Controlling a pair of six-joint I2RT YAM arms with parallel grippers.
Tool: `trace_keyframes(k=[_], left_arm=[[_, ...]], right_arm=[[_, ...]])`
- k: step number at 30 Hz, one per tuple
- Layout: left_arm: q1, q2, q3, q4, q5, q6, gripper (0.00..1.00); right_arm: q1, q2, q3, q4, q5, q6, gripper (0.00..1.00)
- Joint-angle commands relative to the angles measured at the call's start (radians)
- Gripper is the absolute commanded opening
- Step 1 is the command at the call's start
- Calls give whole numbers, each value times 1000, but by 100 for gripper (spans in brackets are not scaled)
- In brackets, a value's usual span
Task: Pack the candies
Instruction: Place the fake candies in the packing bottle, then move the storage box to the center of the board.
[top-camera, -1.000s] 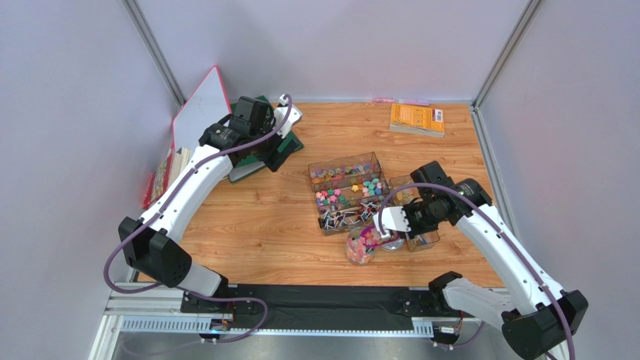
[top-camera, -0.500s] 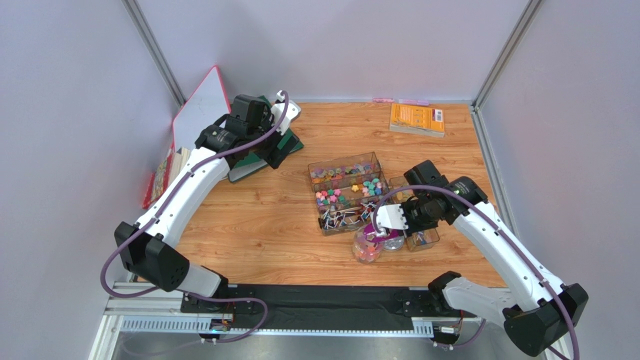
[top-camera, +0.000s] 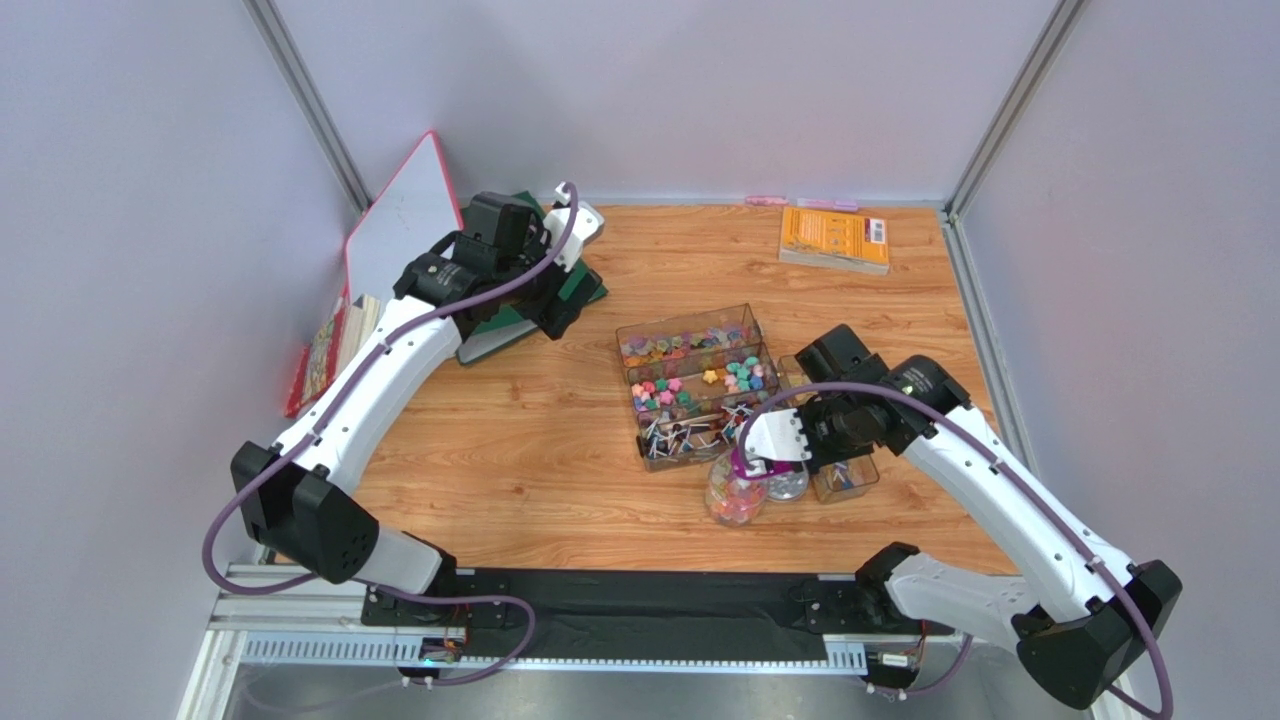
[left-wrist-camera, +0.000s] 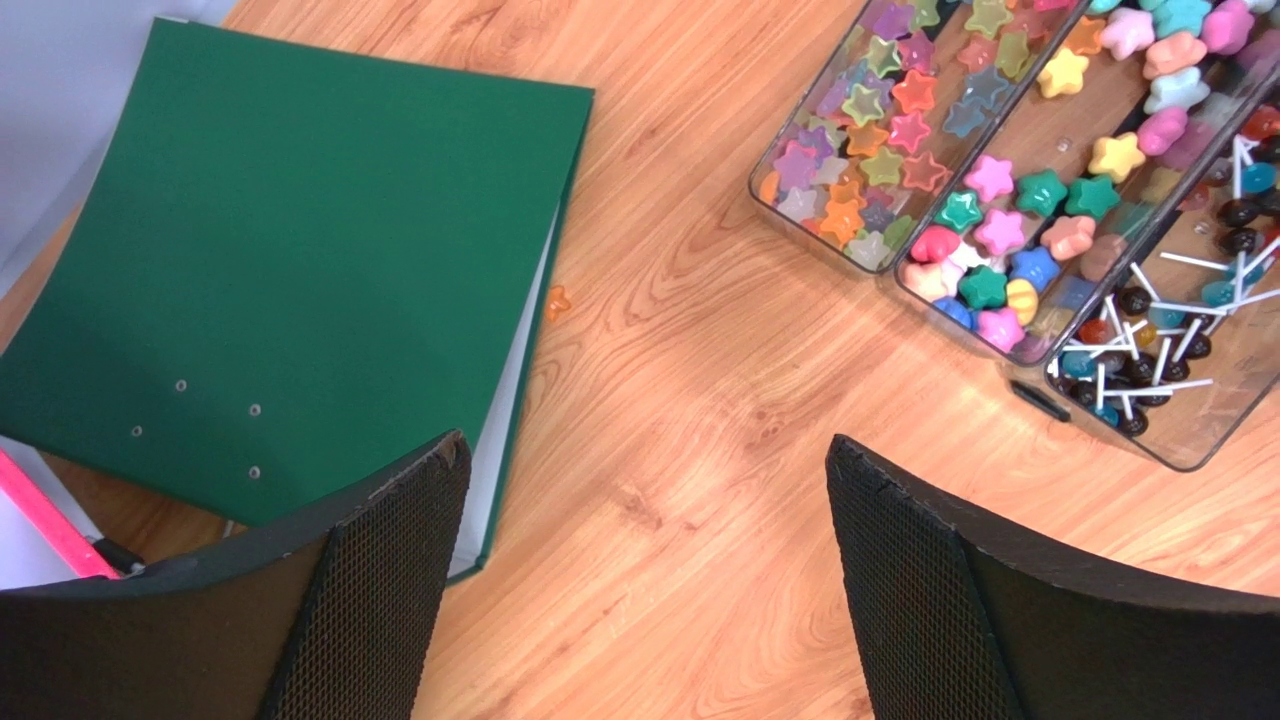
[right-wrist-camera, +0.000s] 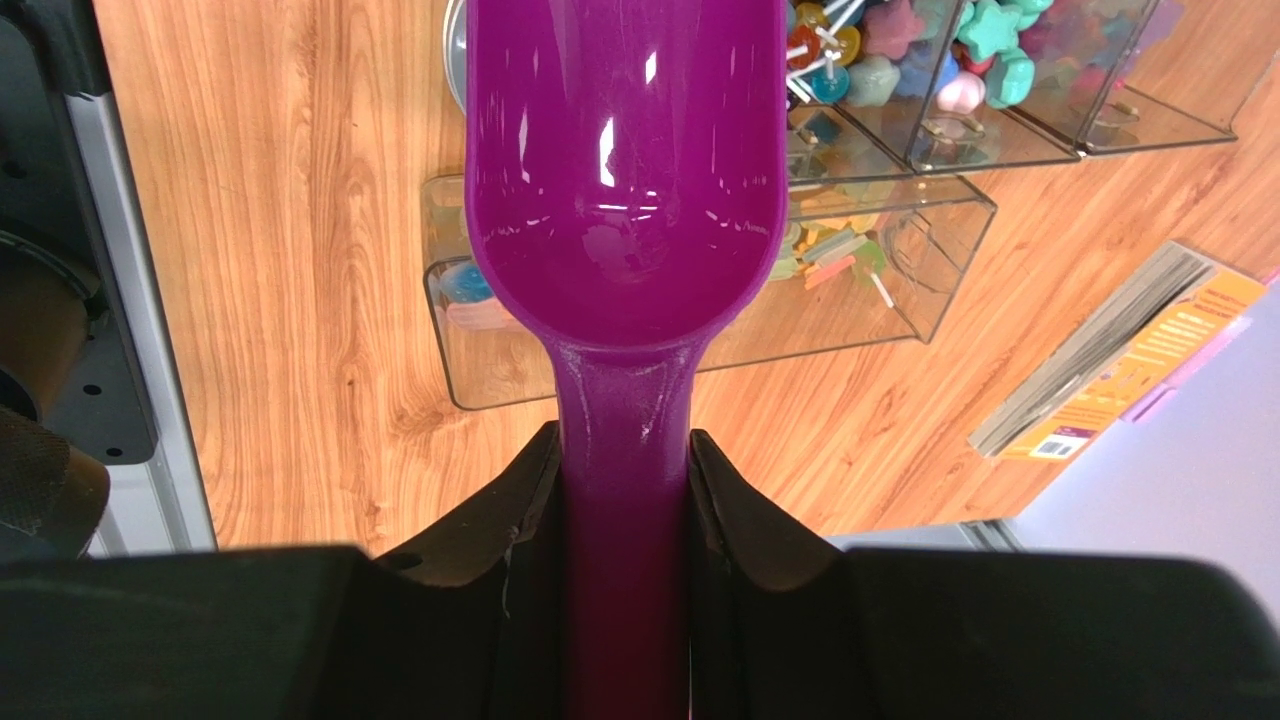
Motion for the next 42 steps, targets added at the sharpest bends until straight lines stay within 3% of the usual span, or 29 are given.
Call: trace_keyframes(k=[1, 8, 14, 17, 18, 20, 22, 24, 28, 30, 35, 42], left_arm=[[1, -34, -12, 41, 34, -27, 93], [-12, -2, -94, 46, 167, -120, 89], [-77, 116, -65, 70, 236, -157, 75], [-117, 210, 4, 89, 276, -153, 63], [-127, 236, 49, 93, 287, -148, 53], [-147, 316, 103, 90, 322, -147, 44], [-151, 365, 174, 86, 342, -162, 22], [-154, 413, 212, 84, 368, -183, 10], [-154, 437, 196, 141, 368, -197, 9], [-164, 454, 214, 153, 368, -197, 0], [-179, 493, 268, 127, 376, -194, 0], [-180, 416, 159, 141, 348, -173, 0]], right_arm=[[13, -20, 66, -295, 74, 58, 0], [-42, -54, 114, -224, -21, 294, 0], [-62, -86, 38, -187, -19, 639, 0], [-68, -118, 27, -181, -10, 806, 0], [-74, -134, 22, -181, -10, 832, 0], [-144, -146, 18, -193, -4, 869, 0], [-198, -149, 22, -215, 5, 874, 0], [-215, -146, 30, -250, 5, 883, 0], [-244, -106, 34, -310, -5, 917, 0], [-275, -105, 28, -319, -19, 927, 0], [-410, -70, -31, -299, -56, 915, 0], [-432, 47, -16, -246, -39, 909, 0]])
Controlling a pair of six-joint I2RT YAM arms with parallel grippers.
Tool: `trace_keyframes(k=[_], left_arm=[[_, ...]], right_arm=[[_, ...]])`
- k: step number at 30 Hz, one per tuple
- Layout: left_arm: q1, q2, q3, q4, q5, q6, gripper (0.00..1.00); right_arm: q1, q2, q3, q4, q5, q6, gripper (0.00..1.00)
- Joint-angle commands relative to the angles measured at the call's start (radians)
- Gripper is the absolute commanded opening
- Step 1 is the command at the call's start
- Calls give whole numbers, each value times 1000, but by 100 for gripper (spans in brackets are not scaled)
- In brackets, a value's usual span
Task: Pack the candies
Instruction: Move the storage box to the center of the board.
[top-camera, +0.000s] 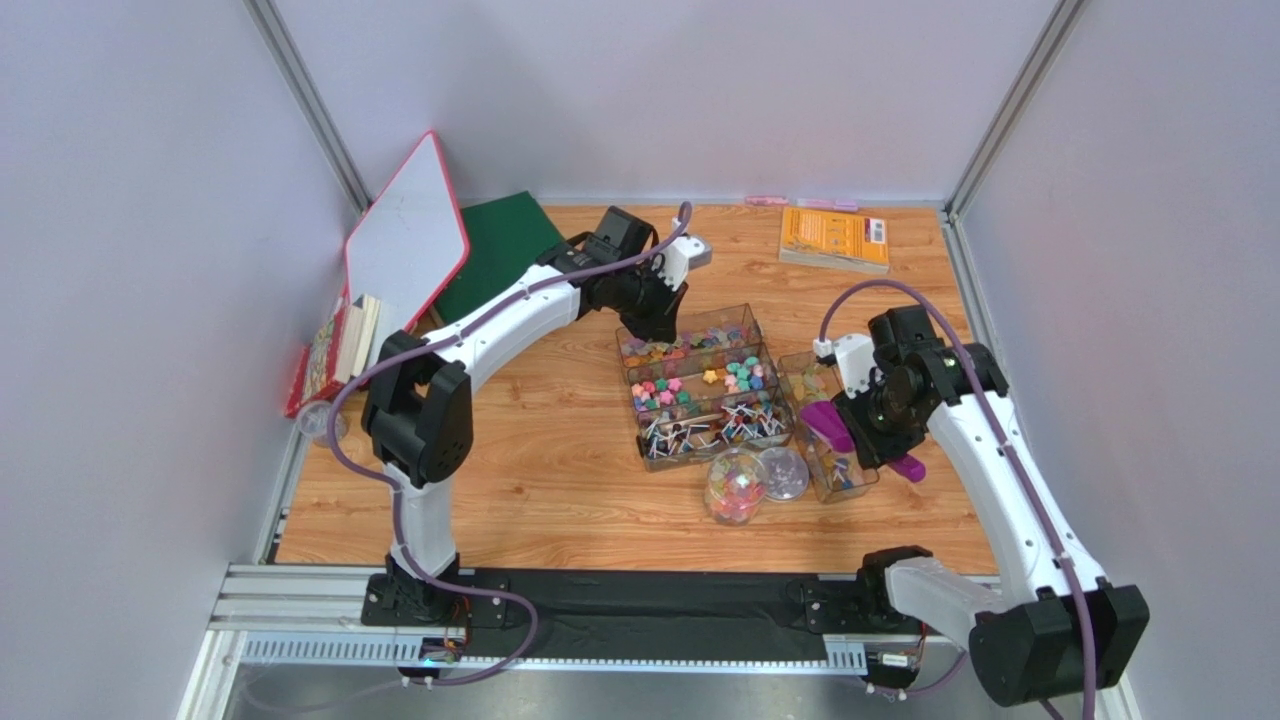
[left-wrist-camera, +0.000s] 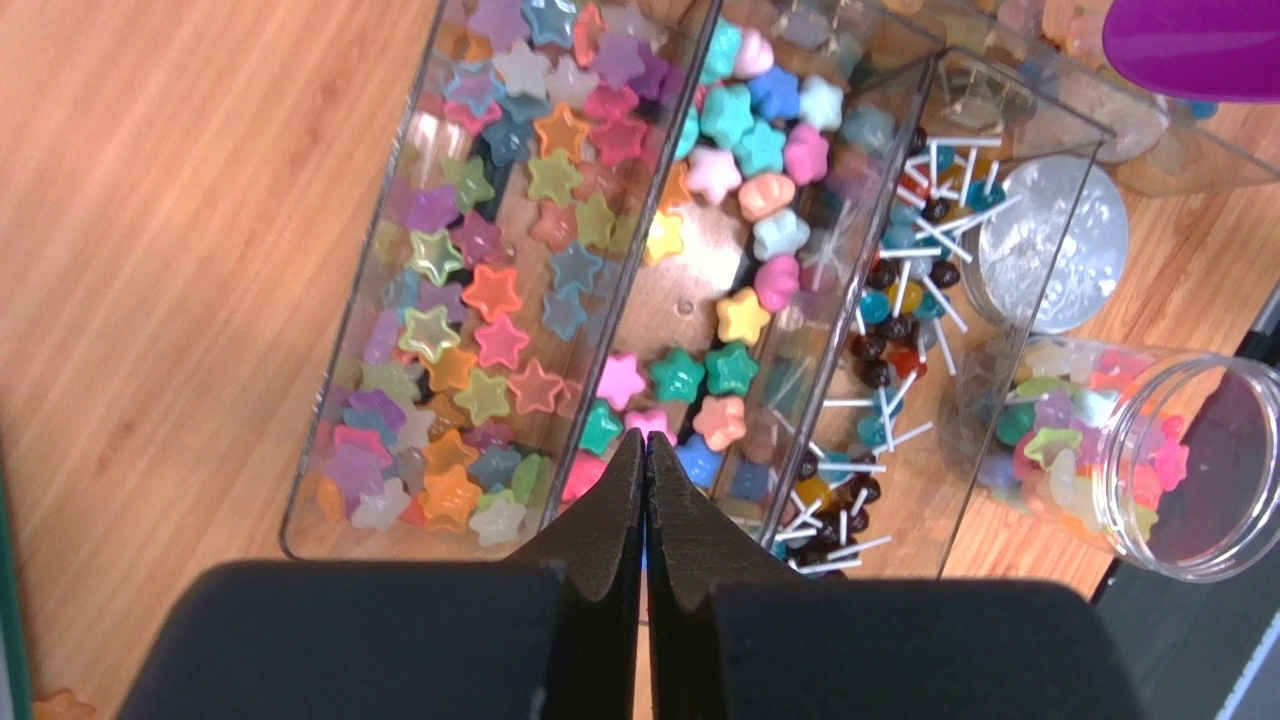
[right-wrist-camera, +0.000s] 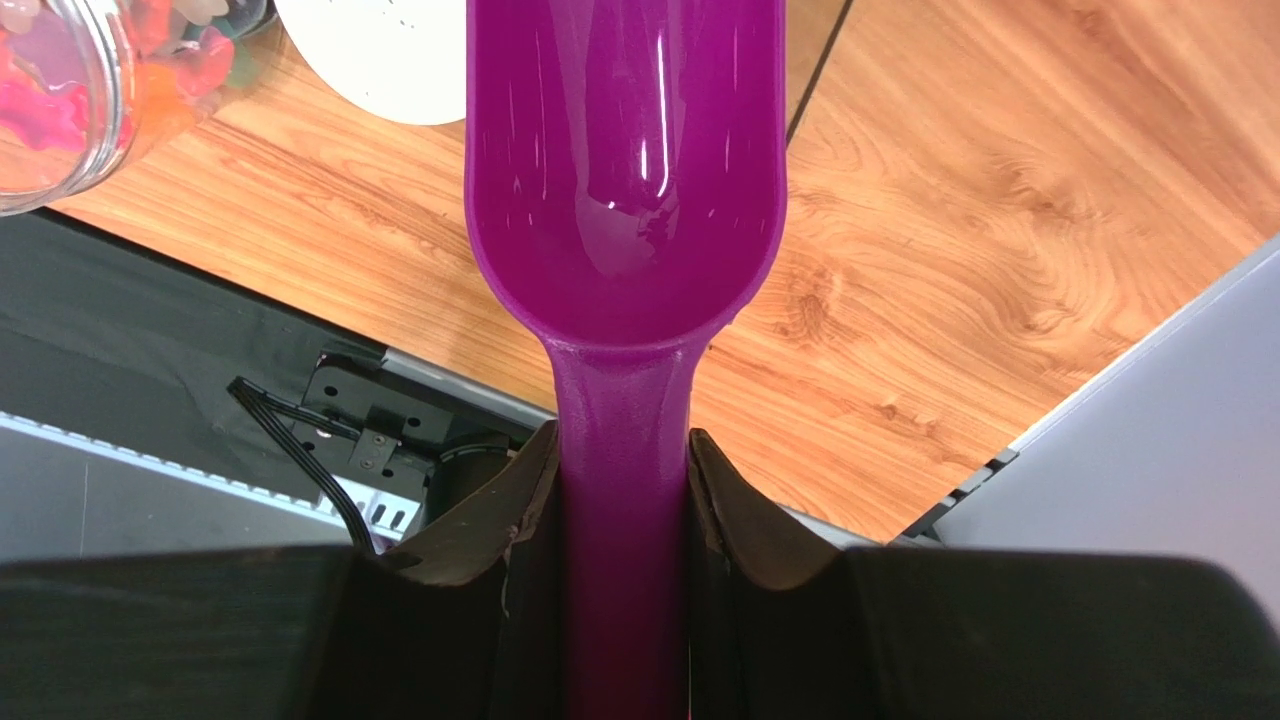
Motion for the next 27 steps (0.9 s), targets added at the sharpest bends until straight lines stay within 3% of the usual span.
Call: trace_keyframes(k=[1, 12, 27], left_arm=[[-2, -86, -65, 24, 4, 10, 0], [-2, -159, -214, 64, -20, 7, 0], [1, -166, -234, 62, -45, 12, 0]], right_arm=[[-6, 70, 31, -230, 5, 18, 0], [-104, 403, 259, -113, -10, 1, 0], [-124, 966, 897, -101, 39, -19, 0]])
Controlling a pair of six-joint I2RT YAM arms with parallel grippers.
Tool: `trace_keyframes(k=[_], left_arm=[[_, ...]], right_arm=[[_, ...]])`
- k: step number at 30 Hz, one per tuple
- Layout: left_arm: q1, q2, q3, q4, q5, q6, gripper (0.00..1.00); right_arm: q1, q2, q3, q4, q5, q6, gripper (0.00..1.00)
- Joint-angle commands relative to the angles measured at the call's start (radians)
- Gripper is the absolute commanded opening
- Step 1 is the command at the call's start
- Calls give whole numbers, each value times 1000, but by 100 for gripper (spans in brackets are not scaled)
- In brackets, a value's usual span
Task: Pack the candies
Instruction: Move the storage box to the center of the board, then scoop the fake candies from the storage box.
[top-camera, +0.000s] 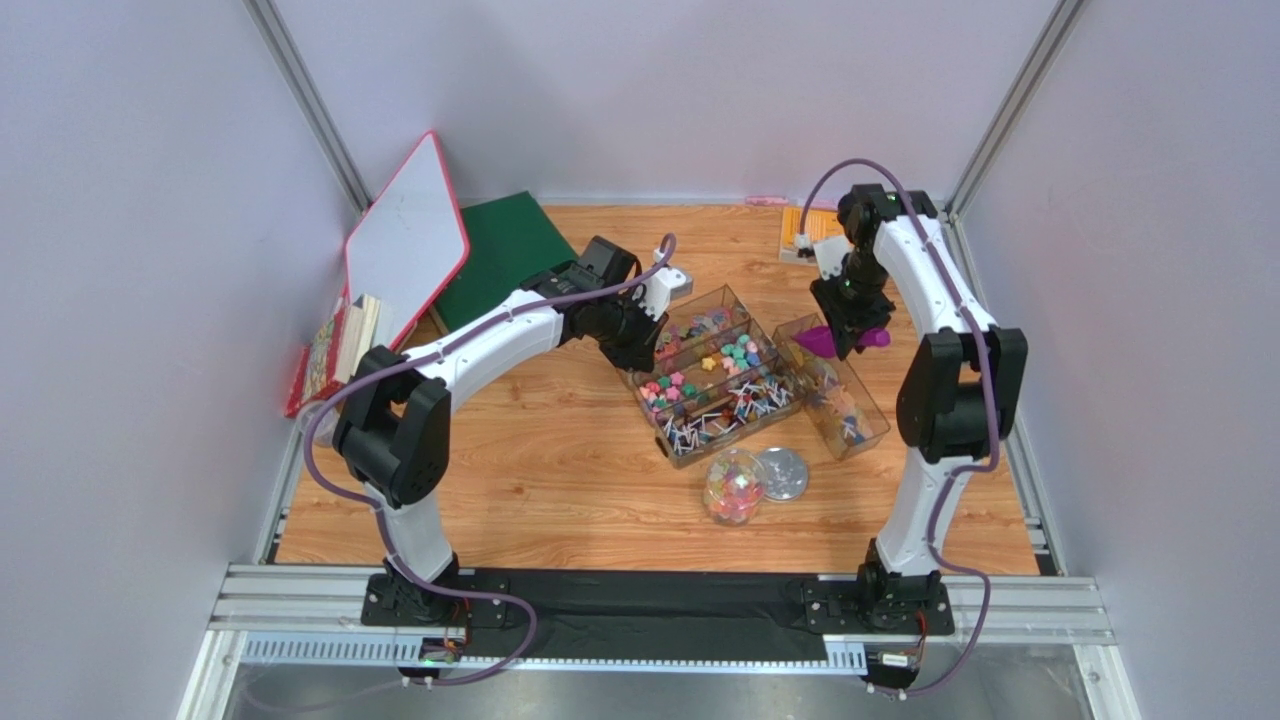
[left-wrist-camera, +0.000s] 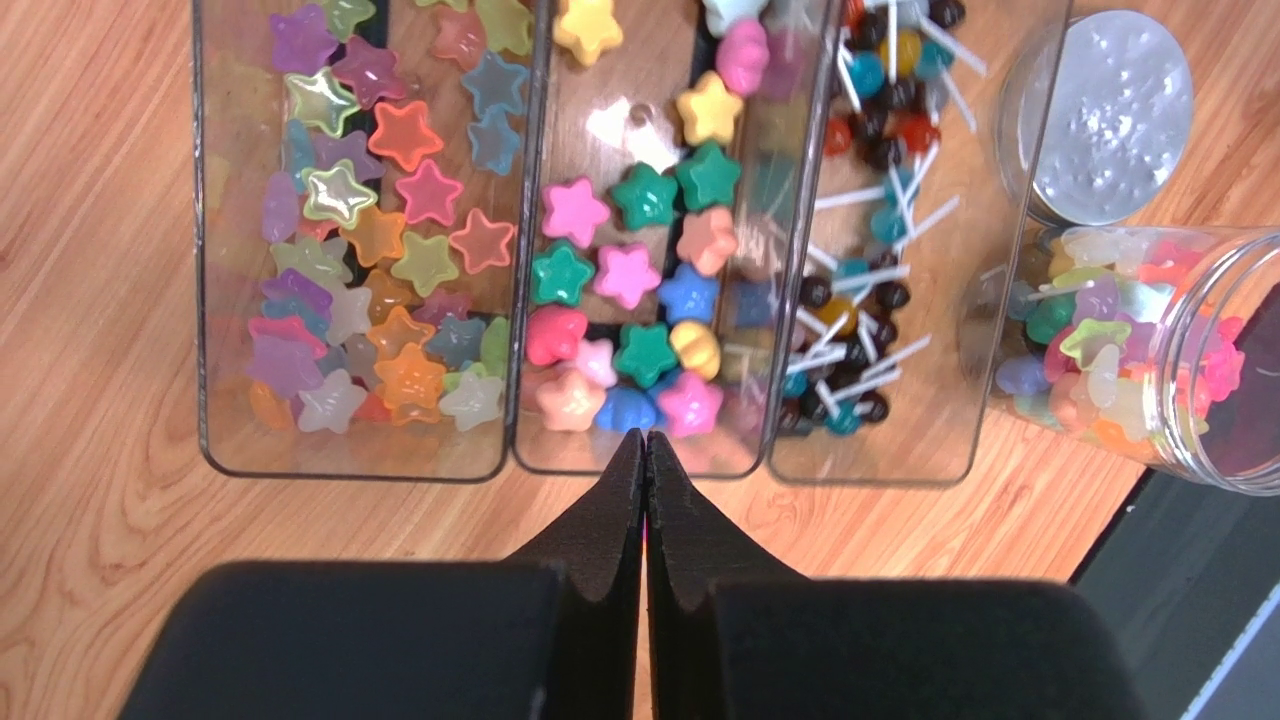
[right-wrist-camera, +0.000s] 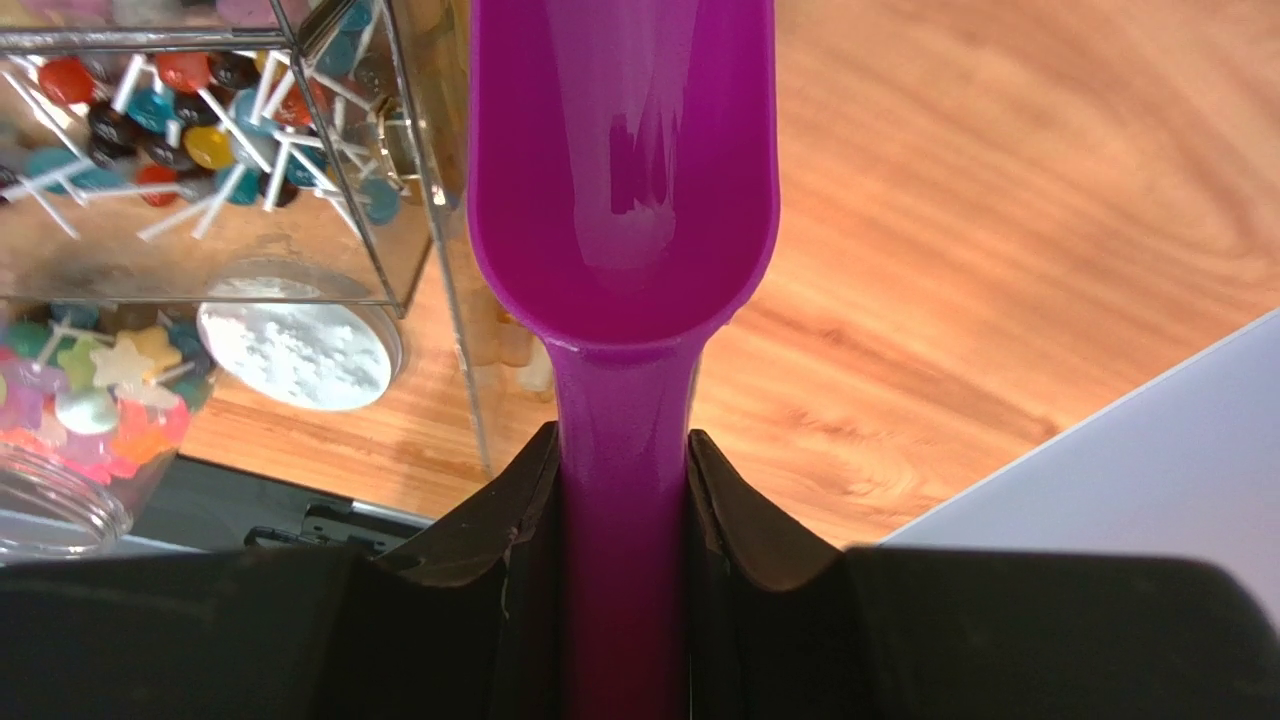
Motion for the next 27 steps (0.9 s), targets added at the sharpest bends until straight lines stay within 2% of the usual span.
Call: trace_keyframes(k=[1, 7, 9, 12, 14, 15, 16, 18, 19, 23, 24, 27], left_arm=[[2, -31, 29, 17, -14, 10, 0], [15, 8, 86, -21, -16, 15, 0], [24, 6, 92, -30, -11, 18, 0], [34, -4, 92, -47, -19, 29, 5], [34, -12, 84, -58, -42, 49, 12], [34, -20, 81, -62, -51, 55, 21], [34, -23, 74, -70, -69, 59, 41], [37, -38, 60, -78, -82, 66, 55], [40, -46, 42, -73, -98, 66, 71], [41, -78, -1, -61, -106, 63, 83], [43, -84, -8, -61, -102, 60, 90], [41, -87, -12, -62, -92, 53, 91]], right_arm=[[-13, 124, 221, -41, 43, -9, 0], [-11, 299, 495, -95, 95, -61, 0], [-13, 282, 494, -103, 110, -103, 0], [-14, 192, 407, -104, 155, -178, 0], [-17, 113, 317, -103, 179, -212, 0], [-20, 91, 292, -103, 193, -221, 0], [-25, 68, 271, -117, 198, -235, 0], [-35, 22, 231, -141, 202, -244, 0], [-42, 12, 223, -175, 201, -250, 0], [-89, -12, 214, -242, 201, -267, 0], [-91, -26, 186, -245, 213, -265, 0], [-89, -69, 78, -247, 245, -292, 0]])
